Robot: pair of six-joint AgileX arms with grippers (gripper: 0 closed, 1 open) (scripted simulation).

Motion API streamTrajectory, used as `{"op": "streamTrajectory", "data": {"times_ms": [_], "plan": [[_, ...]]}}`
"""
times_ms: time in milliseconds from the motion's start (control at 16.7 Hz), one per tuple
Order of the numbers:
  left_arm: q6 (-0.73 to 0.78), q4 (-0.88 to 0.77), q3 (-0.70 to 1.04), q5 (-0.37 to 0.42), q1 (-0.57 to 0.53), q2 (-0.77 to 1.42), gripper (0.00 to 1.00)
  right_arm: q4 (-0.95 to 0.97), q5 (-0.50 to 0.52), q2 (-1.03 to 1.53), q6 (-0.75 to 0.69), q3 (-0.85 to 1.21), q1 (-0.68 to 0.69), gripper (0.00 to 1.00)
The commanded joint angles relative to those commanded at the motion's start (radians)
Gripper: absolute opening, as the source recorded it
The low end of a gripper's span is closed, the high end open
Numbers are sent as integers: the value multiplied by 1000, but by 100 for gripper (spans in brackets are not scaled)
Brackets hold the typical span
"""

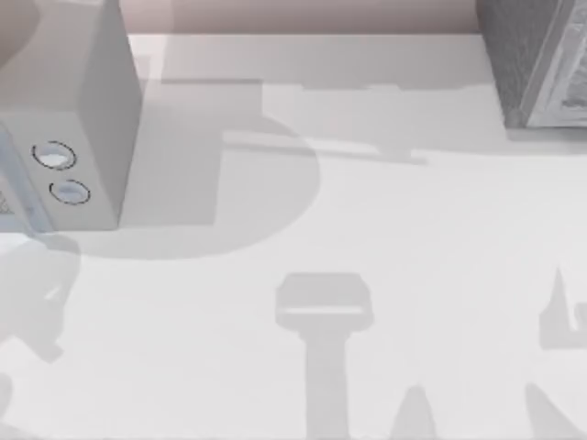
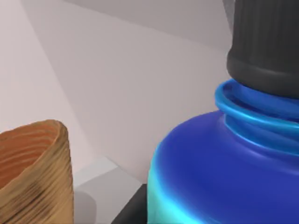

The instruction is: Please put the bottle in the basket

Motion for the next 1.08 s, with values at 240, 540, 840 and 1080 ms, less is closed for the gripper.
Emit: {"op": "streamTrajectory", "data": {"times_ms": [240,540,840,1080], "plan": [[53,-110,123,2,-30,89,0,0,0,0,0,0,0,100],[187,-397,439,7,-87,317,0,0,0,0,0,0,0,100],[361,-774,864,15,-155,621,0,0,0,0,0,0,0,100],[508,-1093,1239,31,-211,882,0,0,0,0,0,0,0,100]]}}
